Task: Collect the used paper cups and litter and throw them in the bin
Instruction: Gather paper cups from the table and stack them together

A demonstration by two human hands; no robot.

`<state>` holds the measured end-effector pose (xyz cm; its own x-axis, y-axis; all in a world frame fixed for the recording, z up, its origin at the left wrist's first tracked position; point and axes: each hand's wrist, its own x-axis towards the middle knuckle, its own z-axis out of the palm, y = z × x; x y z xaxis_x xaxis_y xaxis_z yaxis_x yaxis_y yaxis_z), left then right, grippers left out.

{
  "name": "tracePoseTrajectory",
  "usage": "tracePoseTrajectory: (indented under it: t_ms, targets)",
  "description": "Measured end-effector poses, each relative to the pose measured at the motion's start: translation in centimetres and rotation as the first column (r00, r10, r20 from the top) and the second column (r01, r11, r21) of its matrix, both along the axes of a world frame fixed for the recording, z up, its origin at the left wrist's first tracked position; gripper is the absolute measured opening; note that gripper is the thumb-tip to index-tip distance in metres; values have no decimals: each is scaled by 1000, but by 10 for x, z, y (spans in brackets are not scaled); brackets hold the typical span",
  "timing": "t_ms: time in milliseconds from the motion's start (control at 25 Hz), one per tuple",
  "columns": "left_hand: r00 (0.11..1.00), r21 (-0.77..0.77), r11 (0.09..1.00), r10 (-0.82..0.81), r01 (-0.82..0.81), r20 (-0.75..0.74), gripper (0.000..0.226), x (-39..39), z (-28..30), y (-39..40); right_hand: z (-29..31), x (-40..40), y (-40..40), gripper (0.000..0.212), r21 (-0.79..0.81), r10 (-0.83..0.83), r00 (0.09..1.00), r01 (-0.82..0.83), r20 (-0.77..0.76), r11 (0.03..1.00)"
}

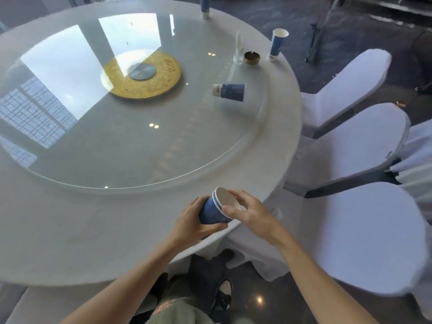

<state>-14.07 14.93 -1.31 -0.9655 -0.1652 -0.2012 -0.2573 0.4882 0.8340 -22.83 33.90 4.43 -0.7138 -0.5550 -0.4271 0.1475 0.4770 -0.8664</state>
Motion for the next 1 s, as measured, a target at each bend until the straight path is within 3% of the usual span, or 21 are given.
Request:
tracePoseTrajectory:
  t_ms: [200, 360, 520, 720, 840, 1000]
  targets:
    - [990, 152, 984, -110, 96, 89, 73, -23, -27, 46, -14, -4, 47, 71, 125, -117, 993, 114, 20, 986]
    - [962, 266, 946, -230, 185, 146, 75, -48, -45, 87, -23, -4, 77, 77, 303, -184, 981, 195, -65, 933]
    - [934, 254, 930, -313, 265, 171, 76, -64, -68, 124, -30, -8, 105, 82, 449, -150, 985, 173, -85, 877]
    - [911, 186, 929, -355, 319, 210, 77, -78, -86, 163, -46, -30, 143, 82, 500, -60, 998, 68, -32, 863]
    - [926, 148, 948, -309, 282, 216, 76, -88, -100, 195, -74, -59, 180, 76, 447, -26, 999, 13, 23, 894]
    - [964, 71, 994, -99, 84, 246, 80, -93, -123, 238, -117, -109, 217, 59, 441, -81, 996, 63, 24, 895]
